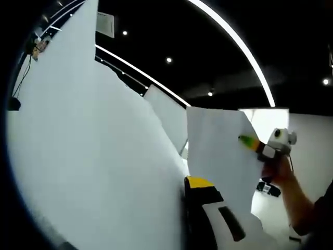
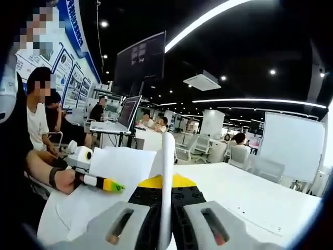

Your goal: Organize the stack of printing papers by aligning and flattening the scattered papers on the table

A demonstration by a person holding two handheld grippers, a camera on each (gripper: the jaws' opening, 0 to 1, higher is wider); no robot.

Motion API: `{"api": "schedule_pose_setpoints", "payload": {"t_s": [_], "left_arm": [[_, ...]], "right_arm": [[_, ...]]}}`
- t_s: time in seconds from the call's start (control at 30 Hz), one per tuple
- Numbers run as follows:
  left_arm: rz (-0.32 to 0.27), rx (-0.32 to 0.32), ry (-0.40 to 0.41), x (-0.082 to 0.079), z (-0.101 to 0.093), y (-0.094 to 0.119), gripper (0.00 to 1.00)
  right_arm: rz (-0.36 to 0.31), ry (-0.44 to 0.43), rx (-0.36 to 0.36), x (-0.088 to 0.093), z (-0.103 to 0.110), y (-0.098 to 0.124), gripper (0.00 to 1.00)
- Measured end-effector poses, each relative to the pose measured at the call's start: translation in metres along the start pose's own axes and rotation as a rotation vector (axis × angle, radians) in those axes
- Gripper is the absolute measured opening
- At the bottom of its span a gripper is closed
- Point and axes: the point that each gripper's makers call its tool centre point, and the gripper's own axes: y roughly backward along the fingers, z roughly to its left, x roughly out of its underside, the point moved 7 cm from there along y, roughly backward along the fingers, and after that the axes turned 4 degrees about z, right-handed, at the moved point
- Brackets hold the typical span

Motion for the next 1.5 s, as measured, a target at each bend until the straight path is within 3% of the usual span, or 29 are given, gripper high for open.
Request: {"api": "schedule_pose_setpoints", "payload": {"t_s": [1.5], "left_arm": [[0.016,0.022,-0.011,0.0028,-0.0044,-0.0024,0.18]], "right_arm": [[-0.001,-0.022,-0.026,0.0057,0.0018,-0.0095,0.0]]}}
